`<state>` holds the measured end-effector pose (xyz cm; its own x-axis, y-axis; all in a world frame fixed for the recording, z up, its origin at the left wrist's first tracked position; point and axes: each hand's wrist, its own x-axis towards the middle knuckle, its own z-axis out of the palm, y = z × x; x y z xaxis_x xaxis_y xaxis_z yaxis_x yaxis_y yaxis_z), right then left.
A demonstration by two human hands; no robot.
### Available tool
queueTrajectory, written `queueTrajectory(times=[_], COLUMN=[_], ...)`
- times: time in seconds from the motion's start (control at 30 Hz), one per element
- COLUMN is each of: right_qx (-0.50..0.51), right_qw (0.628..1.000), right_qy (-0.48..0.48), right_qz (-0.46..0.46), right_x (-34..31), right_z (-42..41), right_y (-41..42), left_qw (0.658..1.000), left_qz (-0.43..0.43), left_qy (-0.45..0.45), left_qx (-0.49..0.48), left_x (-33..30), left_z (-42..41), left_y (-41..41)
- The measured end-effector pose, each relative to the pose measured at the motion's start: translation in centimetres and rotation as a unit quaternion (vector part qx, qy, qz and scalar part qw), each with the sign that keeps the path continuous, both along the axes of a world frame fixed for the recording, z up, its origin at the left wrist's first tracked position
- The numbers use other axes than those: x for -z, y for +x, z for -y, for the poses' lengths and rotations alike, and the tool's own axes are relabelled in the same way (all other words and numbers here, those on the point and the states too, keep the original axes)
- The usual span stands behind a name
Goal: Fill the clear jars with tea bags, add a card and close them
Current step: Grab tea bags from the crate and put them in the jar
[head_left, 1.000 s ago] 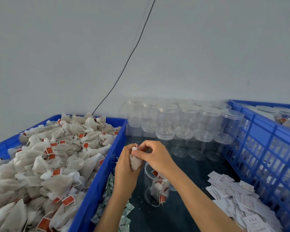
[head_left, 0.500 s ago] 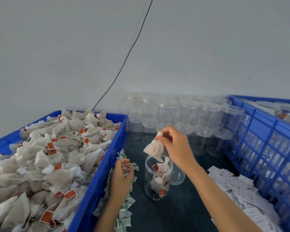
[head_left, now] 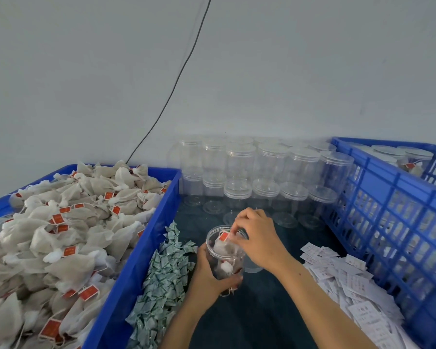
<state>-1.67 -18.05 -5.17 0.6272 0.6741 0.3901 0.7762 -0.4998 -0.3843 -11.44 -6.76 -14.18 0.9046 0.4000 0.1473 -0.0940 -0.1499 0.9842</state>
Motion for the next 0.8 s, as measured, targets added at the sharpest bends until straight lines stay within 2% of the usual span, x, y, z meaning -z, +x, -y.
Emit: queueTrajectory(times=[0.07,0.13,0.27,0.33,0.43,0.53,0.6,0.63,0.7,0.73,0.8], right_qx=[0.021,0.031,0.004,-0.031,-0.018,0.002,0.006,0.012,0.024,0.027,0.050], right_qw=[0.997,0.993,0.999,0.990,0.949,0.941,0.961,0.977,0.995,0.984,0.907], right_qy=[-0.071,-0.102,-0.049,-0.129,-0.297,-0.326,-0.266,-0.203,-0.013,0.105,0.326], right_qz=[-0.019,-0.050,0.006,-0.035,-0.104,-0.095,-0.074,-0.064,-0.093,-0.145,-0.260], right_x=[0.1,-0.4,-1.4,-1.7,-2.2,-2.9,-2.9,-2.7,-2.0,-1.5,0.0], right_z=[-0.1,-0.2,-1.3,-1.8,-2.7,-3.4,-3.0,-2.5,-0.9,0.1,1.8], right_y=[0.0,-0.2,-1.0,-1.2,-1.1,-1.0,-1.2,-1.2,-1.1,-1.1,-1.7], left_qw=[1.000,1.000,1.000,1.000,0.998,0.980,0.968,0.957,0.929,0.915,0.887], left_qz=[0.005,0.003,-0.006,-0.013,-0.050,-0.130,-0.162,-0.167,-0.167,-0.169,-0.191], left_qy=[-0.002,0.006,0.018,0.023,0.044,0.139,0.191,0.218,0.276,0.306,0.359], left_qx=[-0.025,-0.025,-0.019,-0.014,0.022,0.053,-0.030,-0.090,-0.182,-0.204,-0.219], left_x=[0.2,0.0,-0.6,-0.9,-1.2,-1.7,-2.0,-2.1,-2.2,-2.1,-2.0], left_z=[0.3,0.4,0.3,0.4,-0.3,-2.4,-4.0,-4.7,-5.9,-6.4,-7.1], left_y=[0.1,0.0,-0.4,-0.6,-1.0,-1.6,-1.9,-1.9,-1.8,-1.5,-0.9])
